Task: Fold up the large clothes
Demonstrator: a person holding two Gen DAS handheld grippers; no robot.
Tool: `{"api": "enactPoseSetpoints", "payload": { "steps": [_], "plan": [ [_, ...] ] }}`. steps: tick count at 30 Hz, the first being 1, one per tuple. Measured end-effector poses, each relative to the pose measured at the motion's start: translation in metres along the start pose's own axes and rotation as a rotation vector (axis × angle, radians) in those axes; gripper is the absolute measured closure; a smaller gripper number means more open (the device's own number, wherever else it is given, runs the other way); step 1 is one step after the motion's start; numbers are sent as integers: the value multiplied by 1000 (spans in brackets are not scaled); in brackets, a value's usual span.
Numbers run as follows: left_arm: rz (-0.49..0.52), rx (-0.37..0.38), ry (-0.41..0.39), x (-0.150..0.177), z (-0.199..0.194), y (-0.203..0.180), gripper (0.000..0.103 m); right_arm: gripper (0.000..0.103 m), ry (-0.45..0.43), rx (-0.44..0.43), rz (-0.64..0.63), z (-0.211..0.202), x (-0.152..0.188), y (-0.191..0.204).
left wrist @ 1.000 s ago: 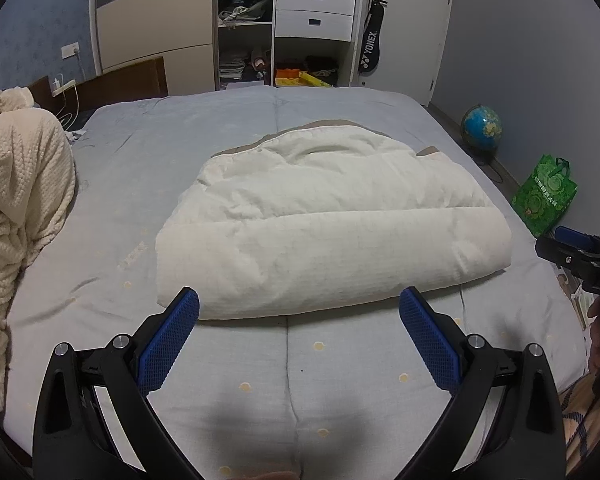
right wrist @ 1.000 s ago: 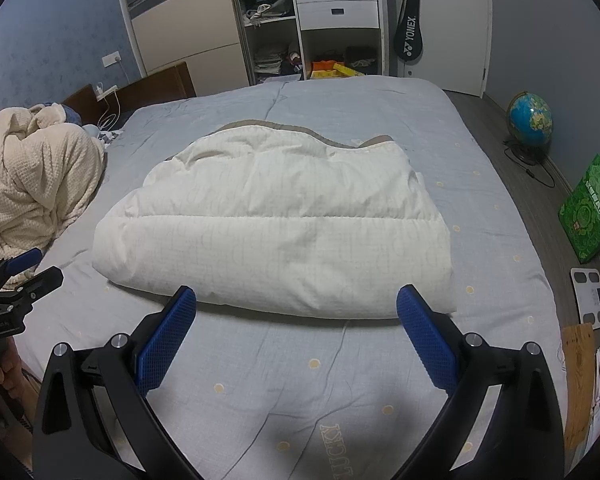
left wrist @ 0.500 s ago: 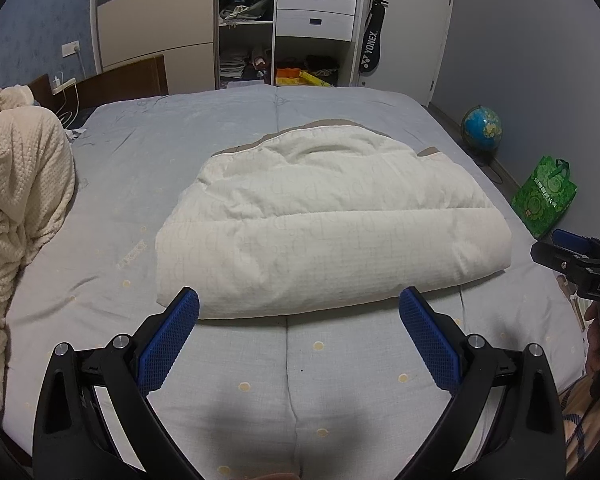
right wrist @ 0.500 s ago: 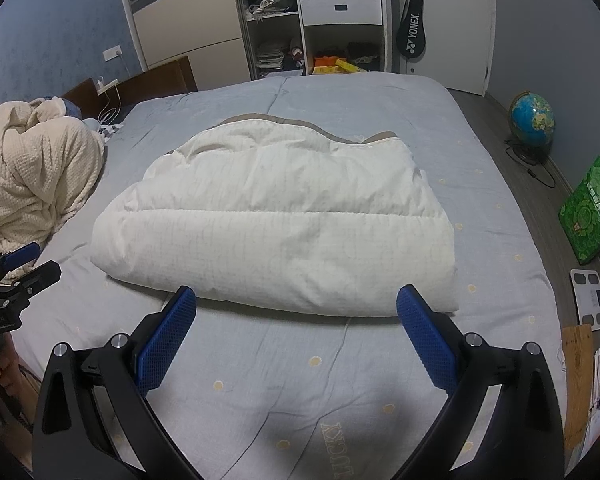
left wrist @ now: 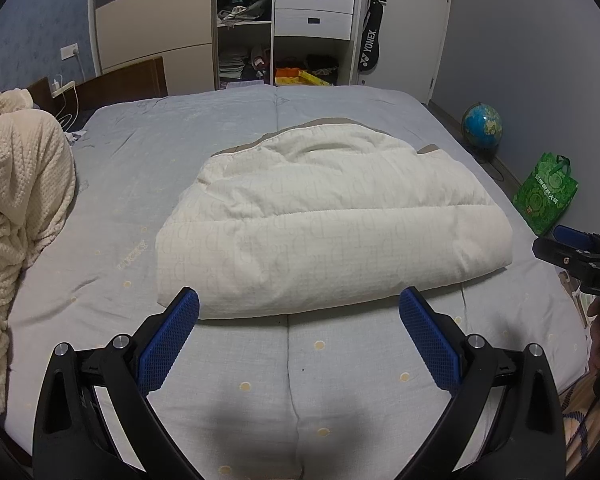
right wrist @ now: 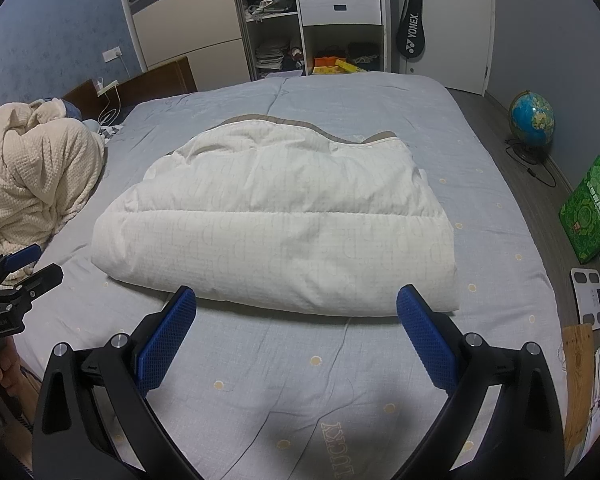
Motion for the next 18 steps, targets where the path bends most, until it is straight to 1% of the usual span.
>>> {"api": "enactPoseSetpoints", "payload": {
  "steps": [7, 18],
  "plan": [
    [1, 4, -3, 0, 0, 0, 7, 8, -1, 0, 2, 0, 0, 0],
    [6, -4, 13, 1, 3, 1, 7, 8, -1, -1, 1, 0, 0, -1]
  ]
}}
Point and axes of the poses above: each gripper's, at about its wrist camera, not at the fingertips, and z roughly the way its jaws point, y to its left, x to its underside, the point moved 2 cm from there along z, roughly the way its jaws point
